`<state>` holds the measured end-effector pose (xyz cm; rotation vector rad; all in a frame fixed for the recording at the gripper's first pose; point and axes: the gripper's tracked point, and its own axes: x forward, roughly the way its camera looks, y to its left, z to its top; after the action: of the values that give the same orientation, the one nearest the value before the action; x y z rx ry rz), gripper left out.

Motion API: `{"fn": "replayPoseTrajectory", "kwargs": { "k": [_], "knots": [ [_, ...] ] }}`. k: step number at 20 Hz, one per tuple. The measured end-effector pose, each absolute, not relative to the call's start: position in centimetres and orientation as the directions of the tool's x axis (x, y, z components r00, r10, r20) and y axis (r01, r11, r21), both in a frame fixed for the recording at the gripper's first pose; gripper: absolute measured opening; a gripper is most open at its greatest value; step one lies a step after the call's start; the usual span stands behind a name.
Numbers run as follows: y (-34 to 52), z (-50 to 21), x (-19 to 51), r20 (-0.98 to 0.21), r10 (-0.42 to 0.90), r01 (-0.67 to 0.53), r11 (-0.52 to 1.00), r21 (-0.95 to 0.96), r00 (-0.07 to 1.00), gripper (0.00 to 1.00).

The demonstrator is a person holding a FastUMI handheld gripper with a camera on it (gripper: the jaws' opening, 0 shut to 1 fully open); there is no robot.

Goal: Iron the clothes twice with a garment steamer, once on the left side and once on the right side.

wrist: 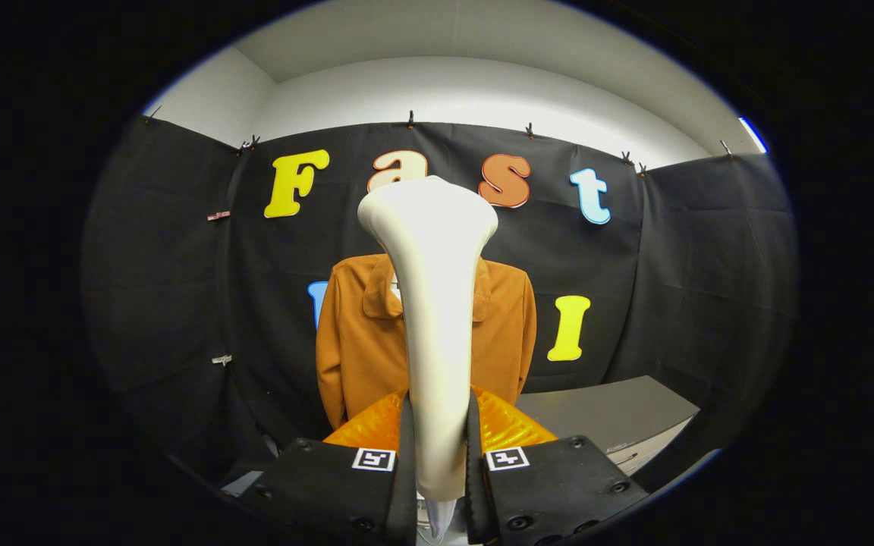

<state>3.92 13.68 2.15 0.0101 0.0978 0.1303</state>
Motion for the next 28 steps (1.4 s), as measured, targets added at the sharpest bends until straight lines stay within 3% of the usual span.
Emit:
{"fn": "replayPoseTrajectory", "kwargs": {
  "k": [28],
  "knots": [
    [15.4, 0.8, 4.4, -0.109, 0.169, -0.168, 0.986, 0.012, 0.980, 0.29]
  ]
}}
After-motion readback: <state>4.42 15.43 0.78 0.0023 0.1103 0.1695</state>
